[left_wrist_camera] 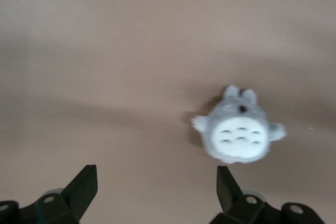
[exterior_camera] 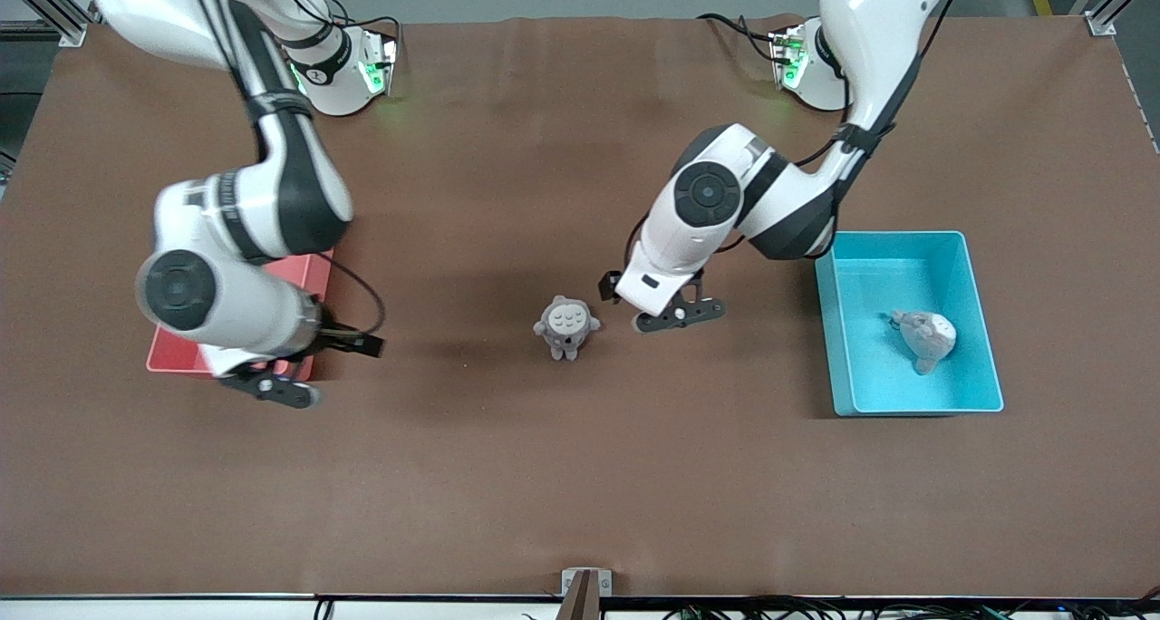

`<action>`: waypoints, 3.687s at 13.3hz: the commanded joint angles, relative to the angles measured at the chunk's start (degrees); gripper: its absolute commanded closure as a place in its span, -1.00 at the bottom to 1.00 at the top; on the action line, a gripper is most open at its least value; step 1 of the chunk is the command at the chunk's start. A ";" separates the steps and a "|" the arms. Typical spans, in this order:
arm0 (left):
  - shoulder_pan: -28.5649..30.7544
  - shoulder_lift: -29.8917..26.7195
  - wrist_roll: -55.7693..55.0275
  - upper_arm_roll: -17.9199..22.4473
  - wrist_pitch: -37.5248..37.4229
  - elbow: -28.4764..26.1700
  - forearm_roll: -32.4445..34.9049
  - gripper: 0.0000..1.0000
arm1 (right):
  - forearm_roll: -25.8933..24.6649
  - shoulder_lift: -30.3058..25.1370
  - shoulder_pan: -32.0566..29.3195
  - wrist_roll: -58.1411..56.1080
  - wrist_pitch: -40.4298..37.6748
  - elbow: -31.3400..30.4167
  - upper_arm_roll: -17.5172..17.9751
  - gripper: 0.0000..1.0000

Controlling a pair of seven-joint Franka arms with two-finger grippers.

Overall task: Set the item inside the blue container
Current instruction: 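Grasp the second plush with the left gripper while the right gripper returns to rest, then carry the second plush into the blue tray with the left gripper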

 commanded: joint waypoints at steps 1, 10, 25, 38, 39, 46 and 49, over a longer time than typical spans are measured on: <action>-3.84 7.31 -6.00 0.30 1.75 7.57 3.06 -1.00 | -3.83 -5.16 -5.29 -10.53 -3.02 -2.96 1.42 -1.00; -9.29 14.18 -9.18 4.07 14.75 9.34 2.72 -1.00 | -5.06 -7.46 -19.72 -25.85 -7.52 -0.42 1.68 -1.00; -10.62 18.23 -10.32 4.17 19.60 8.73 2.89 -0.65 | -4.01 -17.46 -17.08 -25.59 -13.06 -4.18 1.59 -1.00; -7.99 12.80 -10.15 4.43 13.57 7.68 3.33 0.70 | -4.10 -30.30 -18.40 -26.20 -8.05 -14.91 2.12 -1.00; -7.37 10.43 -9.71 4.43 8.92 7.76 3.33 0.70 | -4.10 -30.65 -18.40 -26.12 -8.31 -14.91 2.21 -1.00; 5.17 -11.18 2.56 4.26 -6.07 -6.53 3.42 0.71 | -4.10 -31.45 -18.40 -26.12 -8.14 -15.00 2.29 -1.00; 14.14 -20.59 16.52 3.99 -6.07 -16.99 3.42 0.71 | -4.10 -33.29 -18.23 -26.20 -8.49 -14.82 2.47 -1.00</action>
